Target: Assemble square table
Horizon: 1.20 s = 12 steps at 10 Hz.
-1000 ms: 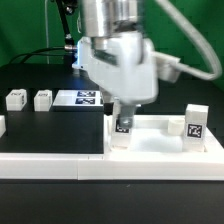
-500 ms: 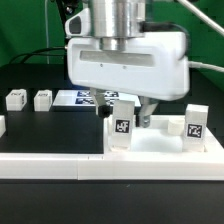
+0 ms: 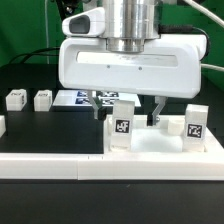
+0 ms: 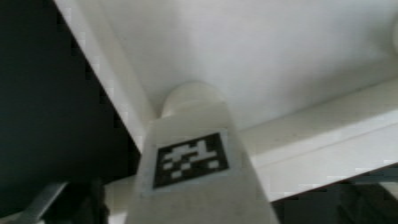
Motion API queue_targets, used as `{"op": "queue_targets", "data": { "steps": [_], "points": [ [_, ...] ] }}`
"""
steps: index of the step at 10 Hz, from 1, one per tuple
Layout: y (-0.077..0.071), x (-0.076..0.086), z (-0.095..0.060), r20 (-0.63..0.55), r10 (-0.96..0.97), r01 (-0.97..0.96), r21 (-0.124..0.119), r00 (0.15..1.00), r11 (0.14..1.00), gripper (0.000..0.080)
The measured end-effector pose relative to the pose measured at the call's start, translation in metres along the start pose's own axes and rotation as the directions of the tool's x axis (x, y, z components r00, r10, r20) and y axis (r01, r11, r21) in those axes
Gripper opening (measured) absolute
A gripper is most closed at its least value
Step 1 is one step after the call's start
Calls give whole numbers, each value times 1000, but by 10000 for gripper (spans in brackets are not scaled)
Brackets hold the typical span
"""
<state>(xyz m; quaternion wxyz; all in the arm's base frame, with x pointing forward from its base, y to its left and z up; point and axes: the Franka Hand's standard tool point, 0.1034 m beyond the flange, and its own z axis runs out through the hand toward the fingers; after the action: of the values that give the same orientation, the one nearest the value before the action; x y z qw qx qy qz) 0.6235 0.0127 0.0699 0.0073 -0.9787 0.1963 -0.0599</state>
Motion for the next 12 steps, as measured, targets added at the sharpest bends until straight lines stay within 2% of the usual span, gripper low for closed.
{"op": "queue_targets", "data": {
  "steps": [2, 3, 4, 7, 9, 11, 12],
  "points": [
    [-1, -1, 0, 2, 131, -131, 5, 991, 991, 394],
    [1, -1, 1, 4, 183, -183, 2, 983, 983, 394],
    [2, -1, 1, 4, 256, -256, 0, 967, 967, 294],
    [3, -1, 2, 8, 441, -441, 0, 897, 897, 293],
    [6, 5, 2, 52, 699, -699, -31, 713, 715, 293],
    [8, 2, 3, 123, 871, -871, -68, 476, 486, 293],
    [9, 0, 3, 147, 940, -942, -91, 309, 324, 293]
  ]
}}
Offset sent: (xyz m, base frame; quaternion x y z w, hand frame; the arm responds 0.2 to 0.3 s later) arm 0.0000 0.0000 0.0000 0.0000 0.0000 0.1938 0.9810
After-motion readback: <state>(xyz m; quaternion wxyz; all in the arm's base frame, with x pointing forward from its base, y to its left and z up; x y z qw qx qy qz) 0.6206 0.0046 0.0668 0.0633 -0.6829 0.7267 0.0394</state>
